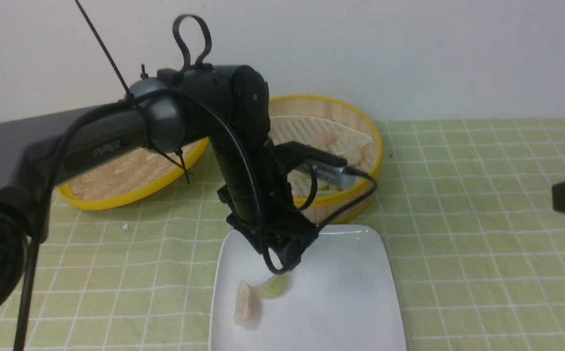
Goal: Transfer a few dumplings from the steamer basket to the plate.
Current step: Use the left arm to put the dumpling into the plate, then use the right arm to grab a dumpling from inside the steamer
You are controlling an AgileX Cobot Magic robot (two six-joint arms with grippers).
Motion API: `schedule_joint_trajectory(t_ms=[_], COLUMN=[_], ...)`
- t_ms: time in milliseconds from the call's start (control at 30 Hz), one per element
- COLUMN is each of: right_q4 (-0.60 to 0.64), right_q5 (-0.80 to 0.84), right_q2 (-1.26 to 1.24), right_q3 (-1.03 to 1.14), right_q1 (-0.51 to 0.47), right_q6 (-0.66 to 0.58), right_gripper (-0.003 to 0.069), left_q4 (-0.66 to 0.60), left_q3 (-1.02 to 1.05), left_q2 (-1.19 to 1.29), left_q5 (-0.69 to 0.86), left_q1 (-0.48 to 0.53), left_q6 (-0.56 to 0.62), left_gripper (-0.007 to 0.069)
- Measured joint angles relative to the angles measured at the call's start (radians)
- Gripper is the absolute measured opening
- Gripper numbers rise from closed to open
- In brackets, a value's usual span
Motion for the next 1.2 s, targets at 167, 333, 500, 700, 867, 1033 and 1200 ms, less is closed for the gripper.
schedule_joint_trajectory(t_ms=[167,333,500,700,867,1033,1200], right_q4=[0.048,0.043,-0.034,-0.198,-0.309,-0.350,-0.409], right_q5=[0.024,0.088,0.078,0.016,-0.015,-0.022,-0.032], right_q2=[0.110,0.271,0.413,0.656,0.874,1.120,1.306], right_q3=[-0.143,-0.299,-0.404,-0.583,-0.746,-0.922,-1.091], right_q1=[0.000,0.009,0.111,0.246,0.290,0.315,0.319], right_q6=[-0.044,-0.052,-0.041,0.068,0.128,0.134,0.177], right_gripper=[-0.0015,-0.0013,-0.0013,-0.0008,0.0025,0.0121,0.0262], left_q4=[0.069,0.101,0.101,0.098,0.098,0.103,0.120], left_q3=[-0.016,0.053,0.206,0.424,0.561,0.640,0.650], left_q2=[-0.135,-0.382,-0.600,-0.848,-1.007,-1.122,-1.194], left_q5=[0.007,0.026,0.033,0.039,0.021,0.020,0.046], left_q1=[0.000,0.000,0.000,0.000,0.000,0.000,0.000], left_q6=[-0.059,-0.110,-0.139,-0.202,-0.261,-0.297,-0.349], left_gripper=[0.0117,-0.0001,-0.0006,-0.0006,-0.0006,-0.0006,-0.0006])
